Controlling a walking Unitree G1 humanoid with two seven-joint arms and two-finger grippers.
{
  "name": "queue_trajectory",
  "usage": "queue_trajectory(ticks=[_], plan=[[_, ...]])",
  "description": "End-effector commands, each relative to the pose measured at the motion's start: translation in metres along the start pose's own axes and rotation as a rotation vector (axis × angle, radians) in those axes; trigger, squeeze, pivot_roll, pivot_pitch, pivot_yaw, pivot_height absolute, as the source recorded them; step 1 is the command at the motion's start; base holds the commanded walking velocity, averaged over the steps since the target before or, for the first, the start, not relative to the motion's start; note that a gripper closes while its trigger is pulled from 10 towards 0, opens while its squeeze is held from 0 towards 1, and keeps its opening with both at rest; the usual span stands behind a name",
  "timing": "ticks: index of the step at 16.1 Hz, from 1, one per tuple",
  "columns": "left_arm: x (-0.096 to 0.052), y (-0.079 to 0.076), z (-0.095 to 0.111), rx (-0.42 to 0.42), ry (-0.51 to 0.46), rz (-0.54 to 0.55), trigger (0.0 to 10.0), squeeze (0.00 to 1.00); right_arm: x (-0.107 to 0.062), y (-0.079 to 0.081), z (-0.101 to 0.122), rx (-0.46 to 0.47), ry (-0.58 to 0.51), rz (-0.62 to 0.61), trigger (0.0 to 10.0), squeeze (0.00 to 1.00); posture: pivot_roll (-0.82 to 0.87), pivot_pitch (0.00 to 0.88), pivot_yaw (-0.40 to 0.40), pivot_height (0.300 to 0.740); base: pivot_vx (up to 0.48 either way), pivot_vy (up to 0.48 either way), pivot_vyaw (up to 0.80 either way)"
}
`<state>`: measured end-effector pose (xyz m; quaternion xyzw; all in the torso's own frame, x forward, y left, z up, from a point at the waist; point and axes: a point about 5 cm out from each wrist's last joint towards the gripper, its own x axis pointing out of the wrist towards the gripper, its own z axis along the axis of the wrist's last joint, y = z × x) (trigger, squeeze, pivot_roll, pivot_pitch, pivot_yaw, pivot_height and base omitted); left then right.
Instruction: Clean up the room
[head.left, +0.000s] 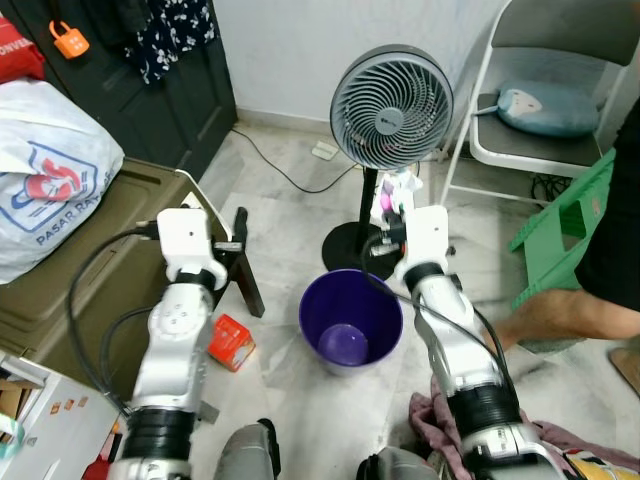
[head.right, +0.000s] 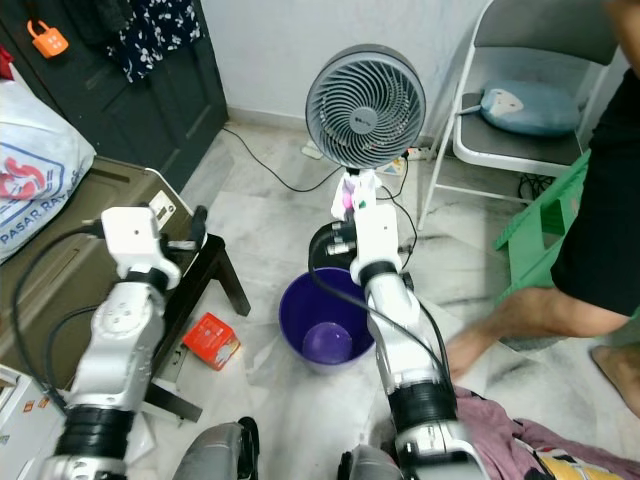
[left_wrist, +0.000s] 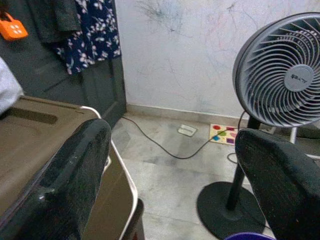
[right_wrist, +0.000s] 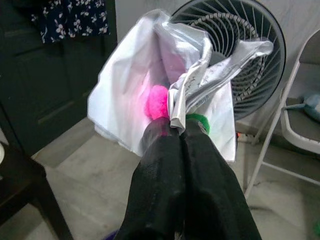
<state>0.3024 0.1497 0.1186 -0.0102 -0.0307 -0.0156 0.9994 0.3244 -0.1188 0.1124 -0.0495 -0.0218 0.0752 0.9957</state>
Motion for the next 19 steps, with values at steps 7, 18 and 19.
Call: queue_trajectory(ticks=[7,18,19], plan=[[0.011,0.002,0.000,-0.003,-0.021,0.027,10.0,0.00,0.006,-0.007,0.007,-0.014,-0.032,-0.017,10.0,0.00,-0.02,0.052,-0.005,0.740,0.000,0.000,0.00],[-0.004,0.016,-0.002,0.045,-0.026,0.060,10.0,0.00,0.001,0.007,-0.005,0.027,-0.006,-0.003,10.0,0.00,0.04,0.106,-0.004,0.740,0.000,0.000,0.00],[-0.005,0.017,-0.002,0.049,-0.022,0.055,10.0,0.00,0.000,0.007,-0.006,0.030,0.001,-0.009,10.0,0.00,0.04,0.112,-0.002,0.740,0.000,0.000,0.00]])
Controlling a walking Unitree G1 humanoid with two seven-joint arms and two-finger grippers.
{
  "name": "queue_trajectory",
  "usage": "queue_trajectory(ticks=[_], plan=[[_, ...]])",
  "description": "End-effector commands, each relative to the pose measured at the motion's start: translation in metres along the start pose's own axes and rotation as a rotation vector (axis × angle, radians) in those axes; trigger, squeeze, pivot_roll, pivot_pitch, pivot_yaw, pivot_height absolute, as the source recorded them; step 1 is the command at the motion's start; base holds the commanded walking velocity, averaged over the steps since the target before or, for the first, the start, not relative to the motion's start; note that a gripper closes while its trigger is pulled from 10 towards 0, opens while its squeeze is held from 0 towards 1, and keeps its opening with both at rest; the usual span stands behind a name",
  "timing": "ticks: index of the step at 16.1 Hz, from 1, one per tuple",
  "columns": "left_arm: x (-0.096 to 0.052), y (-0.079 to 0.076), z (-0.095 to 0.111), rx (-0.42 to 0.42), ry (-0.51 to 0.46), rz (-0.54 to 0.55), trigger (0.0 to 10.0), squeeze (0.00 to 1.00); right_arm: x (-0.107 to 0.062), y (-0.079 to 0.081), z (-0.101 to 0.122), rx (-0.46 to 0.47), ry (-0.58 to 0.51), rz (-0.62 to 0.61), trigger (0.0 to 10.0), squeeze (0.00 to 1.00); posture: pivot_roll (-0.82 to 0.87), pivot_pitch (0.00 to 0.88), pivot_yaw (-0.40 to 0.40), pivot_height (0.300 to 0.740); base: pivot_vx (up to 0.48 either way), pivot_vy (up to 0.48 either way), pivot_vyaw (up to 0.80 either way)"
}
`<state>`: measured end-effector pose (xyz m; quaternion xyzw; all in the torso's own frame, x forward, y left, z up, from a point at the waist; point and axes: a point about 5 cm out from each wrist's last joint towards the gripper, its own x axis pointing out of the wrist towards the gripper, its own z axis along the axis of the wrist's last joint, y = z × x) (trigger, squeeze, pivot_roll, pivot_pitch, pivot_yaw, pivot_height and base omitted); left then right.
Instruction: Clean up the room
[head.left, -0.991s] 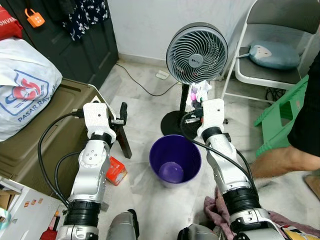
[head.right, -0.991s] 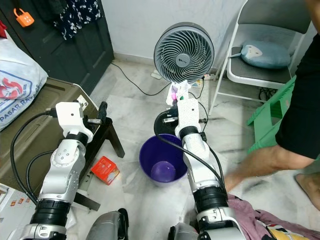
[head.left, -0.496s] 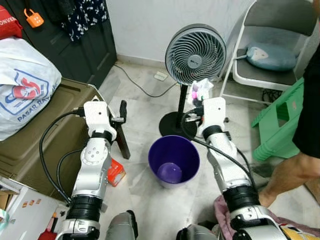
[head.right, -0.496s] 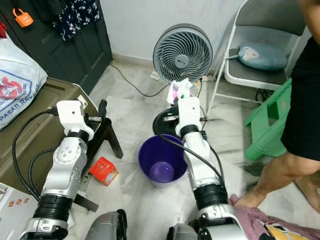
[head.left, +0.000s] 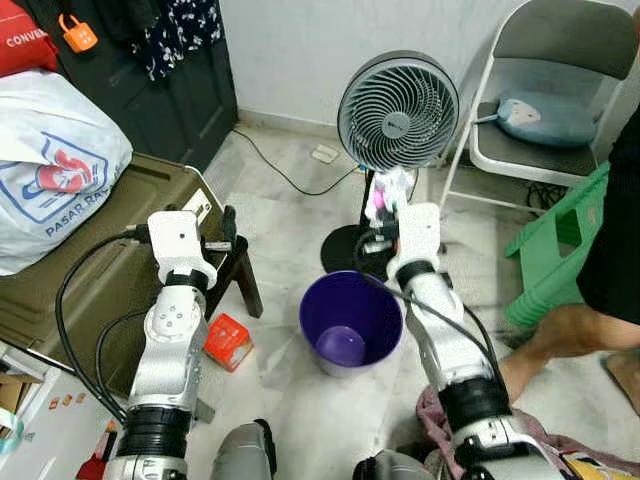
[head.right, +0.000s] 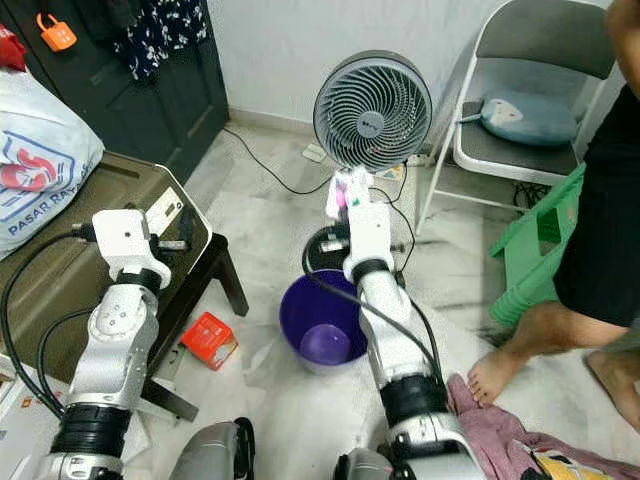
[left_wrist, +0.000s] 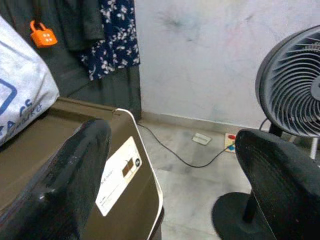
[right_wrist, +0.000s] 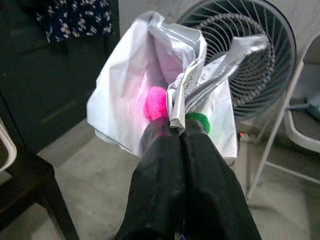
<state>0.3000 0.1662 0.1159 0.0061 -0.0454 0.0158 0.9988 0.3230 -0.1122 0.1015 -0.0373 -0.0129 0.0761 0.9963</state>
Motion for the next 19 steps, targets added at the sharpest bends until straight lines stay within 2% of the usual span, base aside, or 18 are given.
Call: queue_trajectory(ticks=[1,4,5,7,12,15,19], plan=[[-0.002,0.001,-0.001,0.015,0.010,-0.008,10.0,0.00,0.000,-0.001,0.003,0.006,-0.011,-0.014,10.0,0.00,0.04,0.112,-0.002,0.740,0.000,0.000,0.00],[-0.013,0.001,0.004,0.015,-0.008,-0.094,10.0,0.00,-0.002,-0.005,-0.018,0.067,0.142,-0.146,10.0,0.00,0.07,0.176,0.008,0.740,0.000,0.000,0.00],[-0.018,0.003,0.008,0.048,-0.014,-0.126,10.0,0.00,-0.004,-0.004,-0.024,0.046,0.174,-0.182,10.0,0.00,0.09,0.194,0.019,0.740,0.000,0.000,0.00],[-0.020,0.006,0.010,0.069,-0.012,-0.149,10.0,0.00,-0.003,-0.007,-0.028,0.061,0.202,-0.221,10.0,0.00,0.10,0.207,0.028,0.740,0.000,0.000,0.00],[-0.031,0.007,0.014,0.082,0.006,-0.206,10.0,0.00,0.000,-0.013,-0.027,0.081,0.204,-0.292,10.0,0.00,0.13,0.252,0.071,0.740,0.000,0.000,0.00],[-0.030,0.002,0.016,0.072,0.012,-0.227,10.0,0.00,0.004,-0.011,-0.020,0.062,0.162,-0.274,10.0,0.00,0.12,0.247,0.079,0.740,0.000,0.000,0.00],[-0.027,-0.004,0.016,0.062,0.016,-0.244,10.0,0.00,0.004,-0.010,-0.018,0.058,0.148,-0.274,10.0,0.00,0.11,0.227,0.076,0.740,0.000,0.000,0.53]])
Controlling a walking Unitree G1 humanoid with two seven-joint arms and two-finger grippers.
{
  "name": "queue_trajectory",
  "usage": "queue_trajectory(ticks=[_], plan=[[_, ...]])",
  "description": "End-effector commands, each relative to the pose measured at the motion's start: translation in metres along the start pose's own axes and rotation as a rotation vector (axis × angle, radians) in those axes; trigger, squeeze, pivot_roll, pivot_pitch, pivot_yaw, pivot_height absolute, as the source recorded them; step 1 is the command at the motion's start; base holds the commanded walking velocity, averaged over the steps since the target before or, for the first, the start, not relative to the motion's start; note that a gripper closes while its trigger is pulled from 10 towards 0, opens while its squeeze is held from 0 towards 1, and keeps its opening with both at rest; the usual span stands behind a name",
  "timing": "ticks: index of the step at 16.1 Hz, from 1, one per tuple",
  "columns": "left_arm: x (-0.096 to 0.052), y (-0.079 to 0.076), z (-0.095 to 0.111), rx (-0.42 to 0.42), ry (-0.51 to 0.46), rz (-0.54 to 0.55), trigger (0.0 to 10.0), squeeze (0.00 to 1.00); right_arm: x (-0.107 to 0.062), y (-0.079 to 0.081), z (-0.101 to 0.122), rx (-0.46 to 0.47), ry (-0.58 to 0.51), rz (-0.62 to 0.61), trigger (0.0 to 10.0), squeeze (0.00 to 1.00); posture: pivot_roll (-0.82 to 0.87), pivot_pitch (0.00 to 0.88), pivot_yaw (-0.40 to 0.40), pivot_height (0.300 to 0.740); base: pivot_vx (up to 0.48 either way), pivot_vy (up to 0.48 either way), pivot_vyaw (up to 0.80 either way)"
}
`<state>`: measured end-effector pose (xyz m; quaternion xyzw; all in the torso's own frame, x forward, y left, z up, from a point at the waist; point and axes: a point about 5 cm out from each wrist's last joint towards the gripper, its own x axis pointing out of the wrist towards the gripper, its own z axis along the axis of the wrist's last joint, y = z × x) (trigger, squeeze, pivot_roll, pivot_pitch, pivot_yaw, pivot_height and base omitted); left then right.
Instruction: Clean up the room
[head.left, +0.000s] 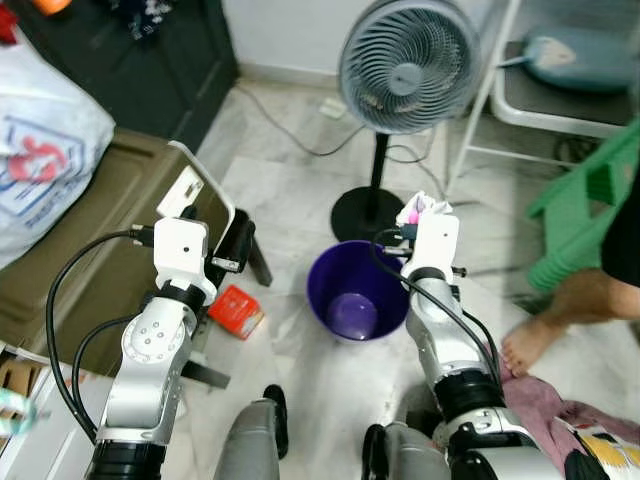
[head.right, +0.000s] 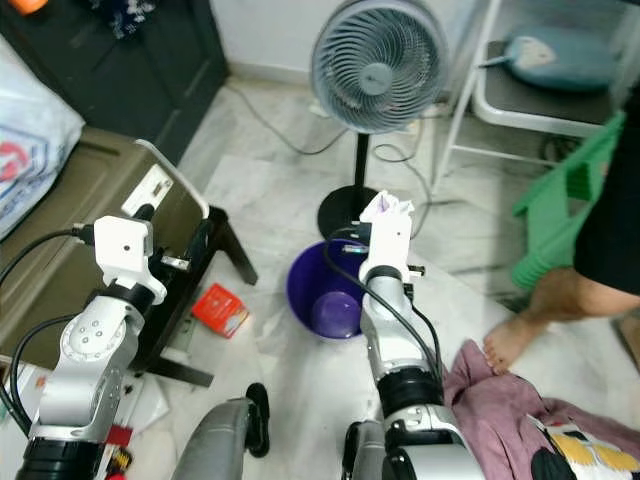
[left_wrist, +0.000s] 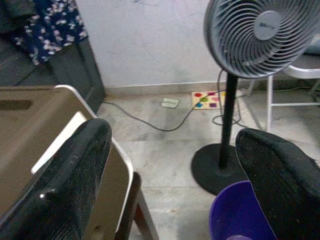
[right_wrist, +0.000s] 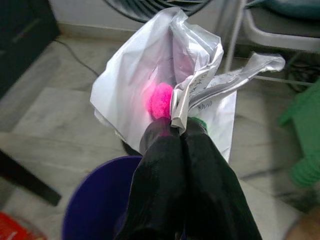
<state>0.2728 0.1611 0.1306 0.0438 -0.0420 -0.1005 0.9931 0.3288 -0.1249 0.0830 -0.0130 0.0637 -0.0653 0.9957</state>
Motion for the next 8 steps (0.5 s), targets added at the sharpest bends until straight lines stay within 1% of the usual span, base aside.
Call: queue_trajectory(ticks=[1,3,5,8], plan=[[-0.0001,-0.0011,-0.0014,-0.006,0.011,-0.010,10.0,0.00,-0.0008,0.0022,0.0017,0.001,-0.014,0.005,10.0,0.00,0.10,0.222,0.074,0.740,0.000,0.000,0.72],[0.0034,-0.0018,-0.0006,-0.011,0.006,-0.005,10.0,0.00,-0.0005,0.0039,0.0026,-0.005,-0.020,0.016,10.0,0.00,0.09,0.205,0.059,0.740,0.000,0.000,0.79],[0.0036,-0.0025,-0.0007,-0.017,0.003,0.004,10.0,0.00,0.0008,0.0067,0.0051,-0.007,-0.027,0.024,10.0,0.00,0.09,0.199,0.049,0.740,0.000,0.000,0.79],[0.0009,-0.0024,-0.0021,-0.022,0.002,0.017,10.0,0.00,0.0055,0.0032,0.0067,-0.020,-0.024,-0.005,10.0,0.00,0.10,0.191,0.041,0.740,0.000,0.000,0.00]])
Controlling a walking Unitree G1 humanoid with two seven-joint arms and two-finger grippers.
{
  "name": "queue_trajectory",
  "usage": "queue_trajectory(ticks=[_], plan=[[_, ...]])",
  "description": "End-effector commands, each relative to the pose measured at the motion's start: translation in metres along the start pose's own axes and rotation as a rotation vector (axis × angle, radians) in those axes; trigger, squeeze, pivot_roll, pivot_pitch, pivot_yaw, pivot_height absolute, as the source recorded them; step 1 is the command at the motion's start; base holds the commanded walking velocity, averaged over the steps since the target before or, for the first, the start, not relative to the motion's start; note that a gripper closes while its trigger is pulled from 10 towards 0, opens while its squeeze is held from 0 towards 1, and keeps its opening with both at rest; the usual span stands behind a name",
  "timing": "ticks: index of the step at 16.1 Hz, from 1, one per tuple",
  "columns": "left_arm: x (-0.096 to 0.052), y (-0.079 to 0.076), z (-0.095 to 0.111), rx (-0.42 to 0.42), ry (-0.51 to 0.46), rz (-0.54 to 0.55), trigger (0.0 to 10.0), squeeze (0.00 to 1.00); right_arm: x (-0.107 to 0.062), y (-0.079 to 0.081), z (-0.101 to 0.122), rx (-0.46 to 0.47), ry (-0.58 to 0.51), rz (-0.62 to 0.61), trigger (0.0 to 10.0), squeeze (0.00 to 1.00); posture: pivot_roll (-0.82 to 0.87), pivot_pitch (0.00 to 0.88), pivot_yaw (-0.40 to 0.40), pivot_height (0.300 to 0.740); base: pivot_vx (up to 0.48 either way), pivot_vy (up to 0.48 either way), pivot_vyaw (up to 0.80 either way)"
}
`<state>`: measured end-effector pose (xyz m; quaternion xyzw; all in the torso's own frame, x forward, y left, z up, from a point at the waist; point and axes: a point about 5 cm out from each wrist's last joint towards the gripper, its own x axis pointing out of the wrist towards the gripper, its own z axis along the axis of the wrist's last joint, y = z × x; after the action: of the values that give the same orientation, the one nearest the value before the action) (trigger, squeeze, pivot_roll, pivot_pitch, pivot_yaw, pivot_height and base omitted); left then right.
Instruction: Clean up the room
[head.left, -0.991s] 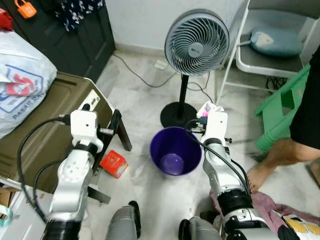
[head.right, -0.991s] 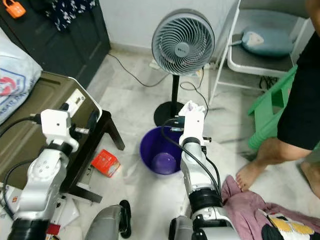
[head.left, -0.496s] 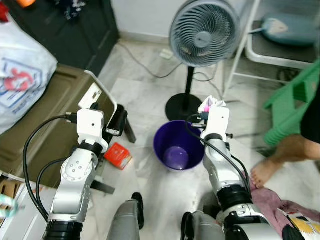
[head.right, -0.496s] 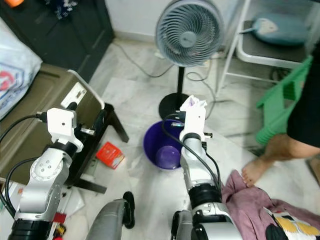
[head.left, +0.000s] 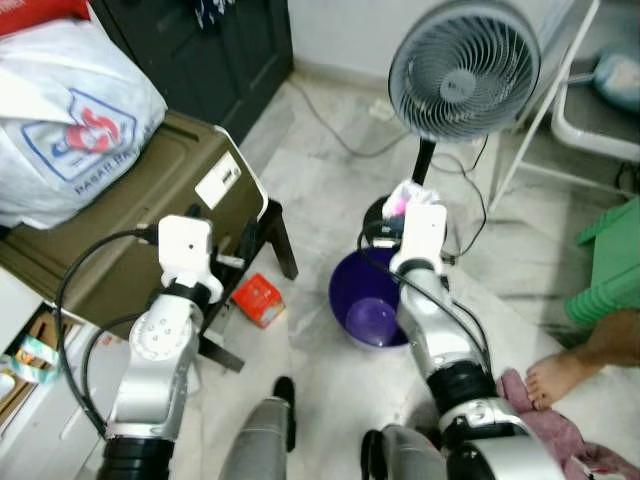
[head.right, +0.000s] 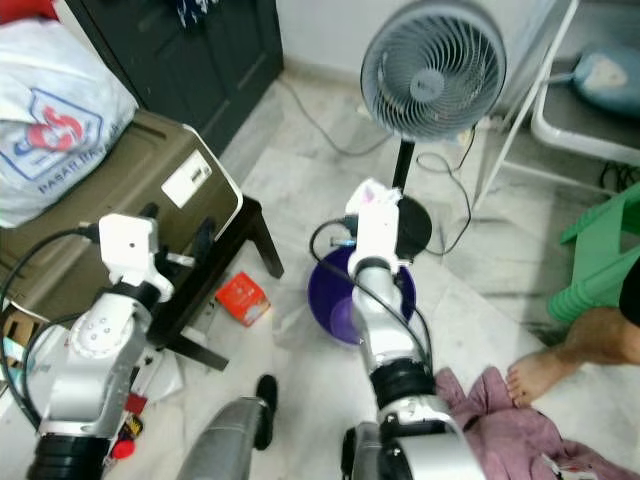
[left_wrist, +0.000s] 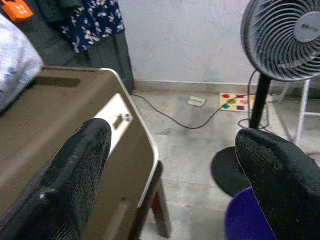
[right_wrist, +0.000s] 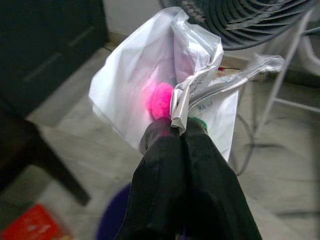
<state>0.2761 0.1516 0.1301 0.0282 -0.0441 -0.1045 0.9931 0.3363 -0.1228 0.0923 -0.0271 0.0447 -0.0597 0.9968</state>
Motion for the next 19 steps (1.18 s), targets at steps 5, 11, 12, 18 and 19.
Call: queue_trajectory(ticks=[5,11,12,18,19], plan=[[-0.008,0.002,-0.007,-0.015,0.018,0.032,10.0,0.00,-0.012,-0.008,-0.003,-0.005,-0.018,-0.017,10.0,0.00,0.07,0.168,0.042,0.740,0.000,0.000,0.00],[0.002,-0.008,-0.007,-0.056,0.000,0.000,10.0,0.00,-0.027,-0.025,-0.008,-0.055,-0.024,-0.029,10.0,0.00,0.03,0.157,0.048,0.740,0.081,0.000,0.00],[0.002,-0.009,-0.007,-0.057,-0.001,-0.002,10.0,0.00,-0.027,-0.025,-0.006,-0.061,-0.028,-0.028,10.0,0.00,0.03,0.156,0.048,0.740,0.000,0.000,0.00],[0.003,-0.007,-0.009,-0.059,0.007,0.020,10.0,0.00,-0.027,-0.023,-0.005,-0.065,-0.018,-0.014,10.0,0.00,0.03,0.162,0.040,0.740,0.000,0.000,0.00],[0.002,-0.006,-0.009,-0.057,0.006,0.022,10.0,0.00,-0.027,-0.022,-0.006,-0.060,-0.010,-0.015,10.0,0.00,0.04,0.167,0.040,0.740,0.000,0.000,0.00]])
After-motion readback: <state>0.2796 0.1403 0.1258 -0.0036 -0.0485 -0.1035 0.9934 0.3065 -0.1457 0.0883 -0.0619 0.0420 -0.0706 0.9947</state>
